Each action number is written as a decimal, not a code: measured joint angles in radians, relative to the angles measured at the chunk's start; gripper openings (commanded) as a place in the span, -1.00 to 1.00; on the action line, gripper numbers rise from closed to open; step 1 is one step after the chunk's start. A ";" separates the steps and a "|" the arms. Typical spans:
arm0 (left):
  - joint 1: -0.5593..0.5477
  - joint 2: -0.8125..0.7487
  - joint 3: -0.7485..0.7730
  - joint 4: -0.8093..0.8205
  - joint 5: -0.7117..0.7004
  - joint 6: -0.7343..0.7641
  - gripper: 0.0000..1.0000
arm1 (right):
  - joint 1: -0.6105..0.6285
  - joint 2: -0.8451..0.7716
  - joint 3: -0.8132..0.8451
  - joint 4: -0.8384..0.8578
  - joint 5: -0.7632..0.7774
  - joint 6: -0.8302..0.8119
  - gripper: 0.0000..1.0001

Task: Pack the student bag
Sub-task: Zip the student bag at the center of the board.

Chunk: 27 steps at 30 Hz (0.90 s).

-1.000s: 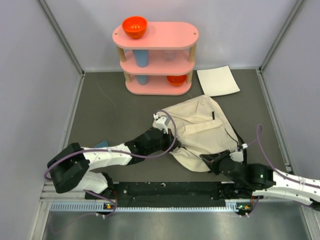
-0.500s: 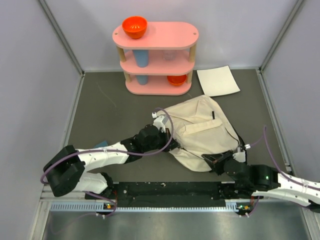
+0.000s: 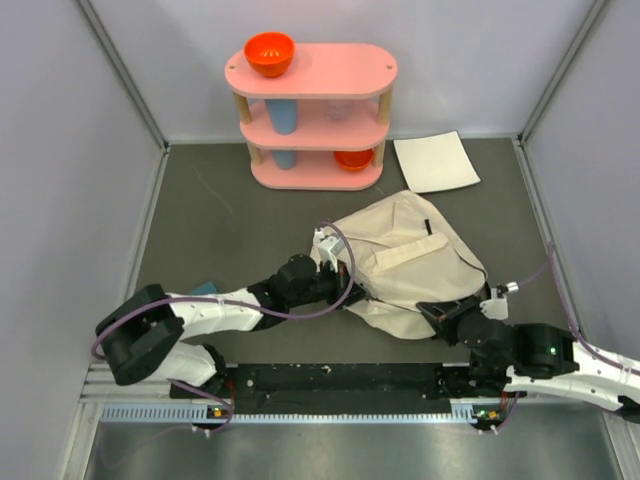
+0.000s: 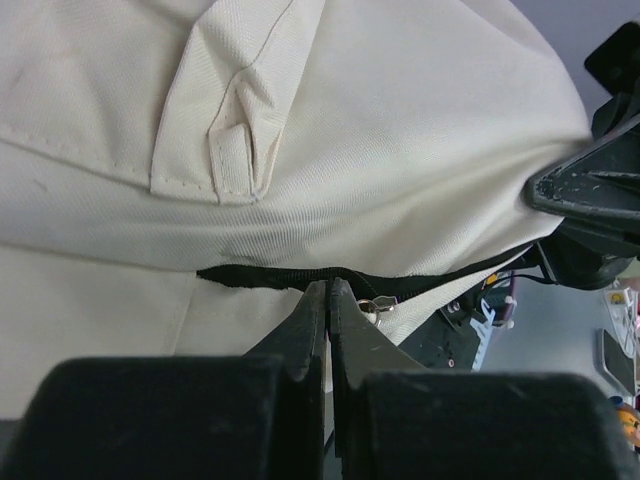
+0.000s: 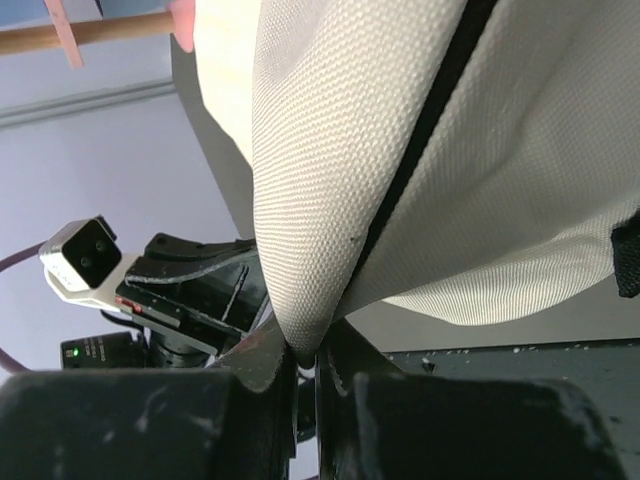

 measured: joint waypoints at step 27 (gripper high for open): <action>-0.054 0.252 0.183 -0.196 -0.016 0.122 -1.00 | -0.010 0.184 0.188 -0.344 0.051 -0.008 0.73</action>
